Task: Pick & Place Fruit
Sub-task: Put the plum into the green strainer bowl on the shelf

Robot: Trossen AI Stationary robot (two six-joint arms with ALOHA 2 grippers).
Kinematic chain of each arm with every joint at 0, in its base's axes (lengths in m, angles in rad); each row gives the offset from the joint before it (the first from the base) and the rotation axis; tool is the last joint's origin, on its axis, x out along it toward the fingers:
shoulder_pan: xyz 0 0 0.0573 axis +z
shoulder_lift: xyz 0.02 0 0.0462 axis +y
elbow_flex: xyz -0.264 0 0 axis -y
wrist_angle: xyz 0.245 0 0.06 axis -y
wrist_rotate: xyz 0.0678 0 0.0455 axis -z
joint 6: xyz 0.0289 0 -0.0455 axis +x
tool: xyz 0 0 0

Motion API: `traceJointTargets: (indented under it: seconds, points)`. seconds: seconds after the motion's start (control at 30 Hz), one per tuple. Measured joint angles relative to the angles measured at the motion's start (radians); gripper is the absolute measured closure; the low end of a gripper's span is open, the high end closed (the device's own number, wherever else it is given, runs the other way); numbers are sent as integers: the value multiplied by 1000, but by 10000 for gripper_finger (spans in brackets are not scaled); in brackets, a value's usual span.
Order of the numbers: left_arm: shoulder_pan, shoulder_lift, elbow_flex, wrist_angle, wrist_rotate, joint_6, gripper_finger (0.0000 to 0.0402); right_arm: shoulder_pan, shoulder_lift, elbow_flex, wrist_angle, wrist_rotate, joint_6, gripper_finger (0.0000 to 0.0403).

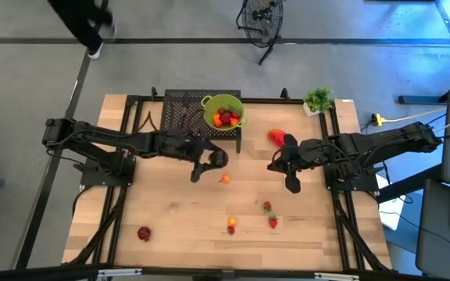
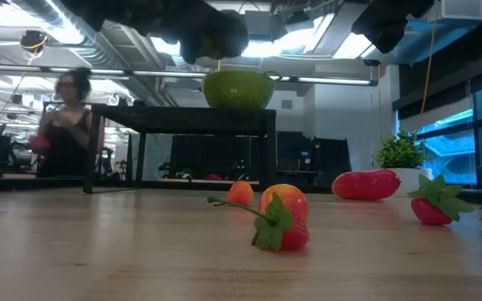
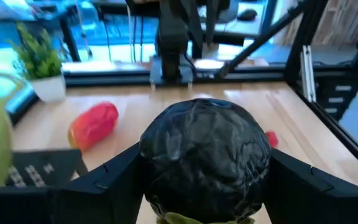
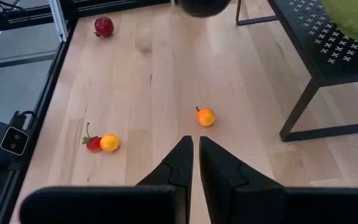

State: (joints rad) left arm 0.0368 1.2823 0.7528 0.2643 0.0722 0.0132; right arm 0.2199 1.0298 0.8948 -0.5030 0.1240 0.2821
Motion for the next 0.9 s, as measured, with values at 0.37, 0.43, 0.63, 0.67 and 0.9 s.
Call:
traceJointTargets:
  seconds: [0.37, 0.43, 0.63, 0.67, 0.9]
  points:
    - [0, 0, 0, 168, -229, 150, 146, 0, 0, 0, 0, 0, 2, 372]
    - [0, 0, 0, 191, -270, 172, 146, 0, 0, 0, 0, 0, 2, 372]
    - [0, -8, 44, 175, -380, 243, 146, 0, 0, 0, 0, 0, -1, 372]
    - [2, -8, 53, 173, -405, 261, 146, 0, 0, 0, 0, 0, -1, 372]
    - [58, -8, 128, 33, -522, 321, 146, 0, 0, 0, 0, 0, -1, 372]
